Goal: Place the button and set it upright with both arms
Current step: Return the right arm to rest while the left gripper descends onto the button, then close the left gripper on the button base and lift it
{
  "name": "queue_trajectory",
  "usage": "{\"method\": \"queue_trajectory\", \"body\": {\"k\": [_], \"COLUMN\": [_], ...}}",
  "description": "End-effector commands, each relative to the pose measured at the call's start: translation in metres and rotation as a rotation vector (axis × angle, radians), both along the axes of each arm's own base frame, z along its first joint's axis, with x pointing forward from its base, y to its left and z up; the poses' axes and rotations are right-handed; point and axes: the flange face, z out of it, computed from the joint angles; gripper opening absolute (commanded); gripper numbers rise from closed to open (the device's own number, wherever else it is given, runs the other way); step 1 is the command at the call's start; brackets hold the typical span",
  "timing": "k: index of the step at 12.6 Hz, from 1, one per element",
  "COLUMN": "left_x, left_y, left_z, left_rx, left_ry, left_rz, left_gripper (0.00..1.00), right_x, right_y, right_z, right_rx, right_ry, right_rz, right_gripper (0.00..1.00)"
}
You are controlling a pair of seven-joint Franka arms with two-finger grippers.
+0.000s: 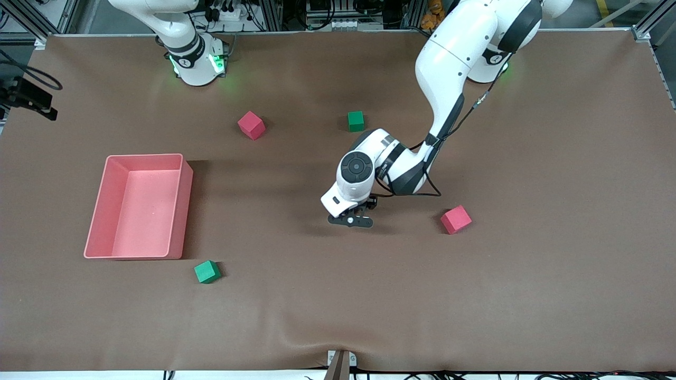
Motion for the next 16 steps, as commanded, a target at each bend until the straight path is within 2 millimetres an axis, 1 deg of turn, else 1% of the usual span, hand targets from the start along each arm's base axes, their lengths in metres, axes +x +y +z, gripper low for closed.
{"method": "queue_trajectory", "body": {"k": [1,2,3,4,5,6,8,9,11,13,14,15,16], "left_x": [-0.002,-0.005,-0.006,-0.006,-0.006,-0.005,-0.004,-0.002,0.001,0.0,-0.006,-0.012,-0.014], "left_y": [-0.001,-0.002,-0.002,-0.002,-0.002,-0.002,-0.004,-0.004,-0.007,-0.013,-0.023,-0.032,-0.036], "left_z": [-0.002,-0.004,-0.005,-0.005,-0.005,-0.003,0.003,0.011,0.035,0.059,0.067,0.072,0.074], "left_rx": [0.023,0.027,0.032,0.032,0.031,0.027,0.016,0.01,-0.005,-0.021,-0.026,-0.008,0.028], "left_ry": [-0.001,0.004,0.01,0.01,0.011,0.011,0.007,-0.002,-0.031,-0.054,-0.071,-0.124,-0.204], "left_rz": [-0.014,-0.018,-0.018,-0.02,-0.016,-0.013,0.0,0.0,0.029,0.161,0.228,0.285,0.337], "left_gripper": [0.58,0.53,0.46,0.36,0.18,0.0,0.0,0.0,0.0,0.0,0.0,0.0,0.0], "right_x": [-0.002,-0.001,0.0,0.004,0.005,0.006,0.006,0.007,0.005,0.005,0.005,0.005,0.005], "right_y": [-0.003,-0.003,0.001,0.012,0.025,0.027,0.025,0.024,0.024,0.031,0.036,0.04,0.039], "right_z": [-0.001,-0.001,0.001,0.006,0.009,0.006,-0.001,-0.012,-0.022,-0.023,-0.023,-0.024,-0.024], "right_rx": [0.04,0.037,0.032,0.001,-0.056,-0.064,-0.058,-0.058,-0.059,-0.059,-0.061,-0.061,-0.061], "right_ry": [-0.024,-0.028,-0.028,-0.029,-0.019,-0.01,-0.013,-0.012,-0.03,-0.028,-0.029,-0.027,-0.027], "right_rz": [0.028,0.028,0.032,0.055,0.073,0.063,0.06,0.061,0.064,0.058,0.038,0.035,0.032], "right_gripper": [1.0,1.0,1.0,1.0,1.0,1.0,1.0,1.0,1.0,1.0,1.0,1.0,1.0]}}
